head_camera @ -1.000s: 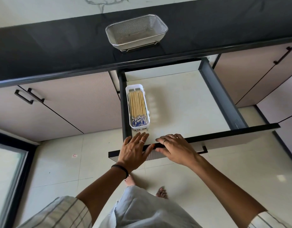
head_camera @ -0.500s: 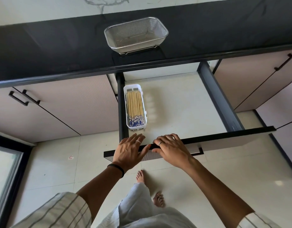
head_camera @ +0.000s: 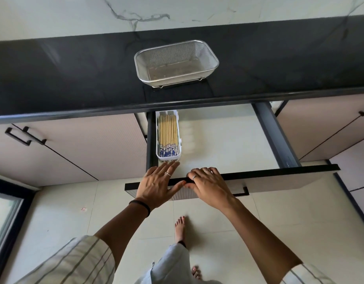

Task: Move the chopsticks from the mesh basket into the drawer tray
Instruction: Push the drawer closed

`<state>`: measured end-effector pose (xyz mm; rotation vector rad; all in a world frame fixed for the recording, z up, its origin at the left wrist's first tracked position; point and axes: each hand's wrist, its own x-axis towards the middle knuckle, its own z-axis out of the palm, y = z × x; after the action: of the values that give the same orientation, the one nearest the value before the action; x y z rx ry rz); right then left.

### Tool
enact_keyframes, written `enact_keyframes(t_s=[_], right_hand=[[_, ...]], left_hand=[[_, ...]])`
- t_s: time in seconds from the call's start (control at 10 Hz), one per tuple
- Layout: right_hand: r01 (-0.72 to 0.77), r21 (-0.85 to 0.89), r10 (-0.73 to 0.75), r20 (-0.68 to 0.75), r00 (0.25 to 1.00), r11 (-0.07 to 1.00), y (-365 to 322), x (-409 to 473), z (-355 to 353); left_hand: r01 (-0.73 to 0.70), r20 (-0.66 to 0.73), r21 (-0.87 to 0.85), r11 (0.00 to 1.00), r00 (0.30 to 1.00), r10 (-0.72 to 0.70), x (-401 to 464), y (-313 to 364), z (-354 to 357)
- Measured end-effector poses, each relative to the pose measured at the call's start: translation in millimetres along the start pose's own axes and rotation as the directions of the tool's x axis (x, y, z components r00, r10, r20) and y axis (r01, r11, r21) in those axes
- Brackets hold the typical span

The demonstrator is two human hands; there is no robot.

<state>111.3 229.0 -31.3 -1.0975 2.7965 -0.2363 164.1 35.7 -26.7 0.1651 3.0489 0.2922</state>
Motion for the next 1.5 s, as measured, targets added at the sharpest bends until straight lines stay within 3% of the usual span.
enact_keyframes(t_s=[0.4,0.7,0.9,1.0,1.1,1.2,1.4,1.5], right_hand=[[-0.038,0.004,0.038,-0.096,0.995,0.999,41.8,101.8,-13.8],[-0.309,0.116,0.329,-0.257,0.909,0.944,42.0,103.5,-0.2],[-0.454,0.237,0.489,-0.114,0.865,0.859,35.6,119.2,22.2],[-0.478,0.320,0.521,-0.062,0.851,0.818,46.9,145.4,17.1],[-0.447,0.379,0.497,-0.041,0.867,0.811,55.2,166.5,11.2],[-0.449,0.363,0.485,-0.010,0.874,0.817,59.9,181.9,9.3],[-0.484,0.274,0.491,0.046,0.870,0.831,68.2,203.4,16.2],[-0.497,0.220,0.494,0.071,0.866,0.840,73.6,212.3,20.6]], left_hand=[[-0.023,-0.010,0.038,0.999,1.000,0.023,102.9,-45.1,-16.4],[-0.307,-0.172,0.225,0.925,0.922,0.348,155.6,-78.0,-27.4],[-0.487,-0.068,0.560,0.670,0.779,0.623,184.5,-99.2,-12.4],[-0.505,0.049,0.686,0.523,0.750,0.660,197.5,-110.0,1.1],[-0.464,0.100,0.769,0.440,0.767,0.634,214.7,-124.7,2.9],[-0.409,0.132,0.811,0.418,0.825,0.550,226.0,-134.5,3.5],[-0.422,0.231,0.769,0.480,0.884,0.407,236.8,-139.3,5.1],[-0.360,0.337,0.932,-0.029,0.838,0.430,241.5,-140.4,10.9]])
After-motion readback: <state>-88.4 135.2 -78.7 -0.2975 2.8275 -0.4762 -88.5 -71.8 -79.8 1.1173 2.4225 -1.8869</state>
